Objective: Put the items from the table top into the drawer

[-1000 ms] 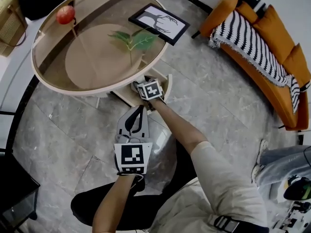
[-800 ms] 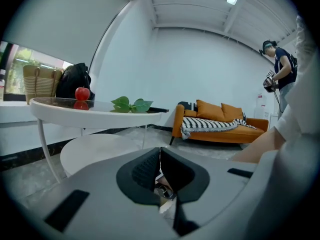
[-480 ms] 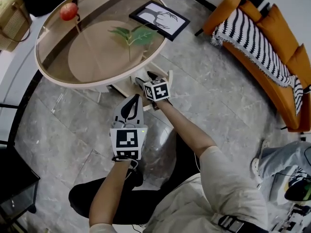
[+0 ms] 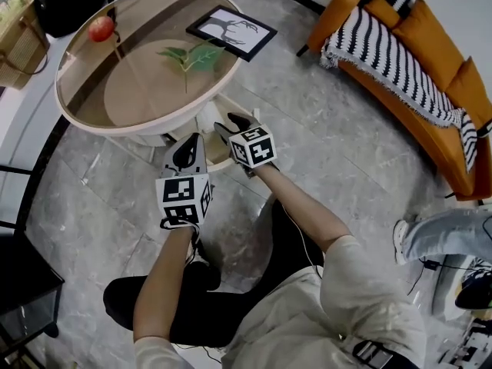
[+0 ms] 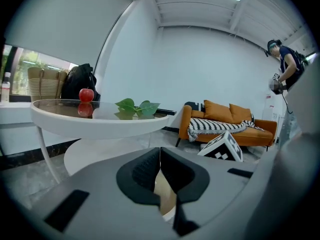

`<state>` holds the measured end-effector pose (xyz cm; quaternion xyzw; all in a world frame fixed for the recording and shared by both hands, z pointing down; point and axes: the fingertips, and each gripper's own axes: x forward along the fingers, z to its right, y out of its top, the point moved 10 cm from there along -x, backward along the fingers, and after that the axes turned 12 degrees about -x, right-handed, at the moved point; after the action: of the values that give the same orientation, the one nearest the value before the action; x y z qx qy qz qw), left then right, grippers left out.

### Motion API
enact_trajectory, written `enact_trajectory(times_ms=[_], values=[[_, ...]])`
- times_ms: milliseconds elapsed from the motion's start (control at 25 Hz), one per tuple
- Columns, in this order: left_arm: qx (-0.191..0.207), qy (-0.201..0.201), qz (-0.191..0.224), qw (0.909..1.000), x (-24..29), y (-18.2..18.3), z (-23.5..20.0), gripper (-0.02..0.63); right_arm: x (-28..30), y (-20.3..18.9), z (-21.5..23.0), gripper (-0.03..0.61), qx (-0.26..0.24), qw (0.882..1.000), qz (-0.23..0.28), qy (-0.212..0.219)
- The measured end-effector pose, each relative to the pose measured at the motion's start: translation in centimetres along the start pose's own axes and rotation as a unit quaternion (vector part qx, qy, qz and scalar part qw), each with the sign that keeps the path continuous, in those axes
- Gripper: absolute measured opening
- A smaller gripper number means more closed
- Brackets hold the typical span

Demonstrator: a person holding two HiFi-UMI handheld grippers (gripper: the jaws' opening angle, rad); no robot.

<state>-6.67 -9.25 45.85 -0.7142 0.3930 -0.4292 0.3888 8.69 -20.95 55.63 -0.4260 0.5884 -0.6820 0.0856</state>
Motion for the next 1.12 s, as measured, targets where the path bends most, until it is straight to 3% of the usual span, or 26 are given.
enact_trajectory(times_ms=[280, 560, 760, 880, 1120], values=[[0.000, 0.000, 0.002, 1.0000, -0.4, -0.1, 1.2, 0.021, -6.0, 0.9, 0.7, 0.053, 0.015, 0.998, 0.050, -0.020], [0.005, 0.017, 0.012, 0.9998, -1.3, 0.4, 2.7, 0.021, -9.2, 3.1, 0.9, 0.041, 0.029, 0.996, 0.085, -0.001], [0.000, 0.010, 0.040, 0.9991, -2.3, 1.6, 3.7, 0.021, -9.9, 7.2, 0.5, 0.041, 0.011, 0.992, 0.126, 0.005], [0.018, 0.010, 0.060, 0.9980, -3.0, 3.1, 4.1, 0.021, -9.4, 10.4, 0.2, 0.041, -0.001, 0.990, 0.140, 0.000], [0.014, 0.024, 0.080, 0.9964, -3.5, 5.1, 3.1, 0.021, -6.6, 15.9, -0.9, 0.042, -0.035, 0.991, 0.128, 0.000]])
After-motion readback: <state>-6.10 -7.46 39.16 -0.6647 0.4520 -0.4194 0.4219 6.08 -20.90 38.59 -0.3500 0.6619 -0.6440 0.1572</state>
